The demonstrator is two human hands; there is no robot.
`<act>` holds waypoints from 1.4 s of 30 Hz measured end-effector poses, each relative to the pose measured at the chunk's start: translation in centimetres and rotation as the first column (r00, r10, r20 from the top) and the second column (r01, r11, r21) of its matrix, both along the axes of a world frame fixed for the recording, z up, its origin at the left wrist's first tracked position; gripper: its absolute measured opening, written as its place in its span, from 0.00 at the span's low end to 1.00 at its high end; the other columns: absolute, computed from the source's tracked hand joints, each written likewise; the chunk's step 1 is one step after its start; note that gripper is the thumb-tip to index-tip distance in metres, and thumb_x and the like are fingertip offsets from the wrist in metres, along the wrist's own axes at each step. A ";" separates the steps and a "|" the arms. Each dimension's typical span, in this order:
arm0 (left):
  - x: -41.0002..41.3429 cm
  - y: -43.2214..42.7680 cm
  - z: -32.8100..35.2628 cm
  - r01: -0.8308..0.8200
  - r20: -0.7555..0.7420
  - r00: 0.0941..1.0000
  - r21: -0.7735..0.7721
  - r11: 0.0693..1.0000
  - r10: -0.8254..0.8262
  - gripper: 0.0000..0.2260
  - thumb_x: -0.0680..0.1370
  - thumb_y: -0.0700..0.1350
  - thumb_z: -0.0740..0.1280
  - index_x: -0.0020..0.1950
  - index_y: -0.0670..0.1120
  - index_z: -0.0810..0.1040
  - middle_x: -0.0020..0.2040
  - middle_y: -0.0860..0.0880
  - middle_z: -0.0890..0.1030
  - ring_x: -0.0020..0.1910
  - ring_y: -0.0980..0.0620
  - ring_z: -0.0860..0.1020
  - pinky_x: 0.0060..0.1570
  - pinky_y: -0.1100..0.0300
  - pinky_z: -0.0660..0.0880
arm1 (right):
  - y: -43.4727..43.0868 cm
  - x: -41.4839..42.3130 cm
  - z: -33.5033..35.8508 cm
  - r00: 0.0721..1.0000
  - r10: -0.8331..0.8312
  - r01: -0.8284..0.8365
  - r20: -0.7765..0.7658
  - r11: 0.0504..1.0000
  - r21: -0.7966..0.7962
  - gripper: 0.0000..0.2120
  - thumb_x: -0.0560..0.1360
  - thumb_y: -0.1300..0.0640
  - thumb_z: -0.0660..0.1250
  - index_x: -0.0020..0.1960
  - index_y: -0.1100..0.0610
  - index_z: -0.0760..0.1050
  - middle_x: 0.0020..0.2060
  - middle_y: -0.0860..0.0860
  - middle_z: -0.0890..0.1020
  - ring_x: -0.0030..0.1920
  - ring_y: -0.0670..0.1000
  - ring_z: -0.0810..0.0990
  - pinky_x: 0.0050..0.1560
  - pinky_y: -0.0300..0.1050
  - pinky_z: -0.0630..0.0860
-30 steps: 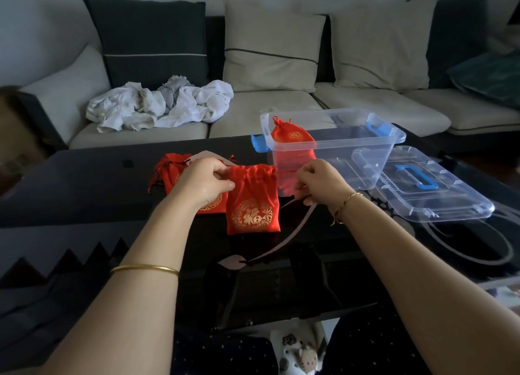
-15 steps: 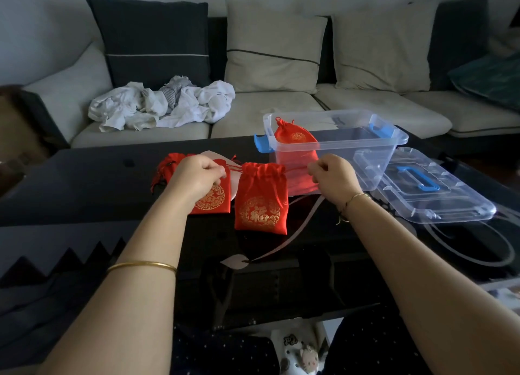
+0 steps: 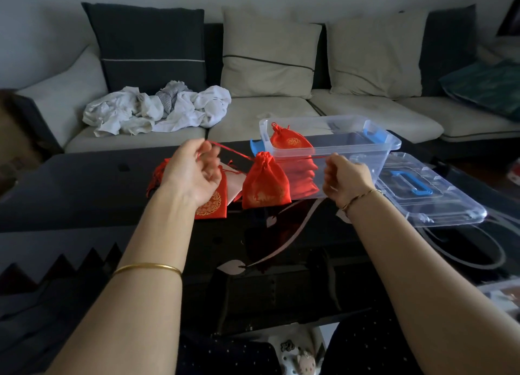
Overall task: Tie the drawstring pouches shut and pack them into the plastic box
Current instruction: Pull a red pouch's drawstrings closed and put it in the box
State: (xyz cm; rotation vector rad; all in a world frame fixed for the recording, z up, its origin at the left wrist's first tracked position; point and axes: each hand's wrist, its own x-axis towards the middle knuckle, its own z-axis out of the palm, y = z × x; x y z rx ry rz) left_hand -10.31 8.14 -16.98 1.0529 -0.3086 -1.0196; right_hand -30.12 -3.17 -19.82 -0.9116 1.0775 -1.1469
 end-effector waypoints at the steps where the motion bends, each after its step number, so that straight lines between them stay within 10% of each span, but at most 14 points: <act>1: -0.3 0.1 0.3 0.045 0.059 0.997 -0.047 0.998 -0.042 0.12 0.79 0.46 0.59 0.36 0.49 0.70 0.42 0.52 0.82 0.40 0.56 0.78 0.38 0.64 0.69 | 0.2 0.1 0.4 1.000 0.005 -0.008 -0.030 0.996 -0.084 0.15 0.77 0.60 0.60 0.32 0.57 0.71 0.25 0.50 0.69 0.23 0.46 0.65 0.25 0.36 0.64; 9: -3.3 -0.3 0.8 0.314 0.471 0.835 0.016 0.949 -0.284 0.06 0.77 0.39 0.65 0.45 0.43 0.81 0.34 0.51 0.81 0.35 0.56 0.76 0.42 0.64 0.74 | 3.0 2.5 3.1 0.950 0.064 -0.224 -0.304 0.819 -0.529 0.15 0.77 0.57 0.61 0.33 0.55 0.77 0.28 0.46 0.76 0.30 0.43 0.72 0.34 0.36 0.70; 16: -4.3 -0.7 0.2 0.264 0.696 0.673 0.090 0.960 -0.250 0.03 0.73 0.39 0.71 0.39 0.45 0.81 0.30 0.50 0.78 0.31 0.52 0.71 0.36 0.60 0.72 | 4.3 4.0 3.8 0.911 0.108 -0.346 -0.398 0.727 -0.594 0.14 0.78 0.56 0.61 0.39 0.59 0.79 0.30 0.44 0.78 0.32 0.40 0.75 0.36 0.33 0.71; 20: -4.3 -0.8 0.1 0.240 0.697 0.679 0.085 0.967 -0.229 0.05 0.74 0.41 0.70 0.39 0.44 0.81 0.30 0.49 0.77 0.30 0.53 0.71 0.37 0.60 0.71 | 3.9 4.1 3.4 0.951 0.195 -0.287 -0.239 0.842 -0.456 0.16 0.80 0.52 0.56 0.41 0.56 0.78 0.35 0.49 0.78 0.35 0.45 0.74 0.33 0.33 0.71; 29: -4.5 -0.6 0.5 0.334 0.627 0.728 0.028 0.942 -0.276 0.08 0.78 0.40 0.64 0.42 0.43 0.81 0.29 0.54 0.76 0.27 0.60 0.70 0.33 0.67 0.70 | 3.5 4.1 2.1 0.823 0.365 -0.496 -0.435 0.836 -0.235 0.17 0.81 0.48 0.54 0.42 0.57 0.73 0.32 0.52 0.76 0.32 0.51 0.73 0.35 0.47 0.71; 42: -4.4 -0.7 0.1 0.327 0.563 0.775 0.031 0.945 -0.287 0.08 0.78 0.40 0.65 0.43 0.47 0.82 0.32 0.52 0.82 0.29 0.58 0.77 0.37 0.65 0.76 | 3.3 2.9 2.5 0.940 0.331 -0.340 -0.078 0.913 -0.225 0.13 0.78 0.57 0.62 0.35 0.57 0.72 0.25 0.49 0.72 0.24 0.45 0.67 0.25 0.36 0.65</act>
